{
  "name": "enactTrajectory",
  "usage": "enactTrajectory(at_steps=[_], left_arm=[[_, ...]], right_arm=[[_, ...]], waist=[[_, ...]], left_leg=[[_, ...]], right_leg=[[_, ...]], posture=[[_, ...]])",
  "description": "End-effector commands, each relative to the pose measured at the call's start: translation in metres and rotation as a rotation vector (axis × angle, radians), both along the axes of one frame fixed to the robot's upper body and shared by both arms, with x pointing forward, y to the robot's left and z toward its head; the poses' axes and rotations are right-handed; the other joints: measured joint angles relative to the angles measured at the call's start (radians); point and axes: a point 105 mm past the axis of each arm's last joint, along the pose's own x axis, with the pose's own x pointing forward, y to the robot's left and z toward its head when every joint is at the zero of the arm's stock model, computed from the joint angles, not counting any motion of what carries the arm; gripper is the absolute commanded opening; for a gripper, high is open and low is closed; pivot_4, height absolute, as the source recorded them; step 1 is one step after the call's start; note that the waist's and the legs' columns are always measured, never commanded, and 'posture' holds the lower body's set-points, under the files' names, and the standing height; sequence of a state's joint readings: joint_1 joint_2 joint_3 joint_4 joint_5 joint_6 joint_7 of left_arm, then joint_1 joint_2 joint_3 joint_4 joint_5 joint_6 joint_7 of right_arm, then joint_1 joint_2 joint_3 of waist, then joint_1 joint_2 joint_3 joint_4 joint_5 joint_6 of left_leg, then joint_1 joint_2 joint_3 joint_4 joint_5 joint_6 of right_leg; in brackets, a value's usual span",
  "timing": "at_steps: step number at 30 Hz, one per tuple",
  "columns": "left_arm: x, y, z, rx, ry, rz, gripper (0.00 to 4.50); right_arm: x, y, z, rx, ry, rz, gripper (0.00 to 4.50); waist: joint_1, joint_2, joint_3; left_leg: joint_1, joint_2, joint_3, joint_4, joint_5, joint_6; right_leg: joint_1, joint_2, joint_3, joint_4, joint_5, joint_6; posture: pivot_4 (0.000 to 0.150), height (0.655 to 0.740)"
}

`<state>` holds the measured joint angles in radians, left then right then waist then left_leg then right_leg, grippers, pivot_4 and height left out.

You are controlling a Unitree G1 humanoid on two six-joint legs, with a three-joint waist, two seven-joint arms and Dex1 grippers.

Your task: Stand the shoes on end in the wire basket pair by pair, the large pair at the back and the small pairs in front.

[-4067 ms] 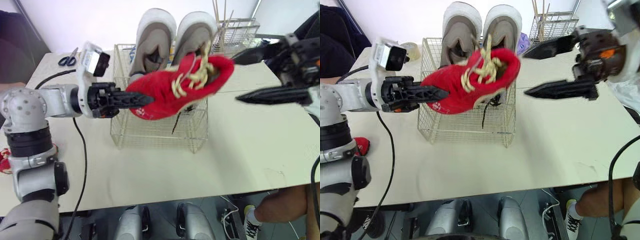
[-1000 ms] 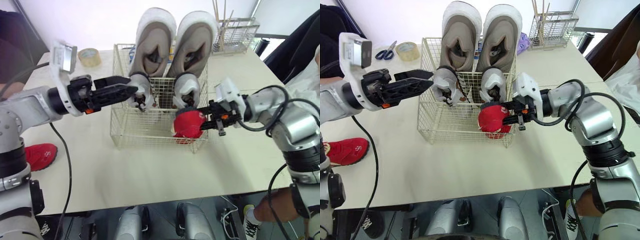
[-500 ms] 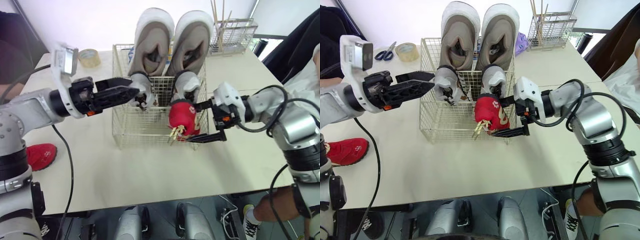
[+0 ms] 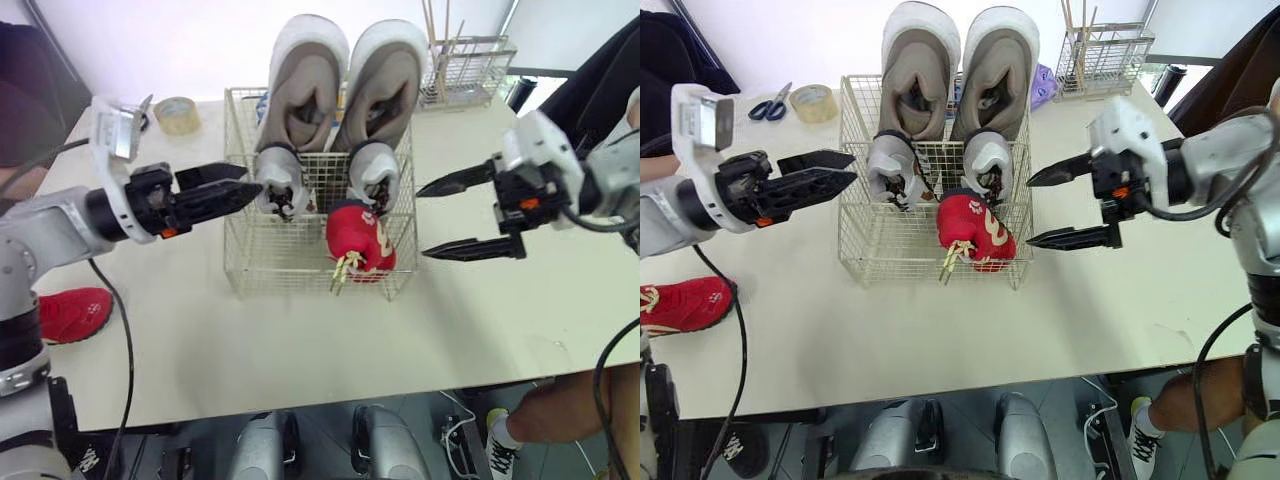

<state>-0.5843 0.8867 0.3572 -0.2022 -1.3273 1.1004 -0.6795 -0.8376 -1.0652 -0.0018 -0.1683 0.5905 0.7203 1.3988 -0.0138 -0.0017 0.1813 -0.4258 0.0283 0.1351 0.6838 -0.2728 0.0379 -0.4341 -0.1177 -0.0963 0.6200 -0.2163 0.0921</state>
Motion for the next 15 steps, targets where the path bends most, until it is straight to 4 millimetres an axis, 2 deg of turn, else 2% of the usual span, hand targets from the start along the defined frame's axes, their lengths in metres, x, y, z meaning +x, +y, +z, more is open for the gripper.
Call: enactTrajectory(at_steps=[1,4,8,12,15], left_arm=[[-0.005,0.017,0.012,0.052,-0.073,0.066,4.50],[-0.004,0.038,0.011,0.124,-0.061,0.144,4.50],[0.002,0.080,0.010,0.193,-0.020,0.308,4.50],[0.018,0.143,0.008,0.127,0.044,0.616,4.50],[0.021,0.194,-0.012,0.192,0.207,0.927,4.50]], right_arm=[[-0.023,0.013,0.052,0.183,-0.064,0.120,4.47],[-0.041,0.032,0.071,0.297,-0.030,0.258,4.47],[-0.051,0.053,0.074,0.347,0.001,0.396,4.47],[-0.044,0.065,0.065,0.374,0.004,0.442,4.47],[-0.037,0.070,0.057,0.391,-0.004,0.466,4.47]], waist=[[-0.003,0.000,0.000],[-0.003,0.000,0.000],[-0.002,0.000,0.000],[0.003,0.000,0.000],[0.002,-0.001,0.000]], left_leg=[[0.000,0.000,0.000,0.000,0.000,0.000],[0.000,0.001,0.000,-0.001,0.000,0.000],[-0.001,0.001,0.001,-0.002,0.000,-0.001],[-0.002,0.001,0.002,-0.002,-0.001,-0.001],[-0.003,0.000,0.002,-0.002,-0.001,0.000]], right_leg=[[-0.001,0.000,0.000,0.000,0.000,-0.001],[-0.002,0.000,0.000,0.000,0.000,-0.001],[-0.003,0.000,0.000,0.000,0.000,-0.003],[-0.005,-0.001,0.000,0.000,0.000,-0.003],[-0.005,-0.001,0.000,0.000,0.001,-0.001]], posture=[[0.150,0.7400],[0.150,0.7400],[0.150,0.7400],[0.150,0.7400],[0.150,0.7400]])
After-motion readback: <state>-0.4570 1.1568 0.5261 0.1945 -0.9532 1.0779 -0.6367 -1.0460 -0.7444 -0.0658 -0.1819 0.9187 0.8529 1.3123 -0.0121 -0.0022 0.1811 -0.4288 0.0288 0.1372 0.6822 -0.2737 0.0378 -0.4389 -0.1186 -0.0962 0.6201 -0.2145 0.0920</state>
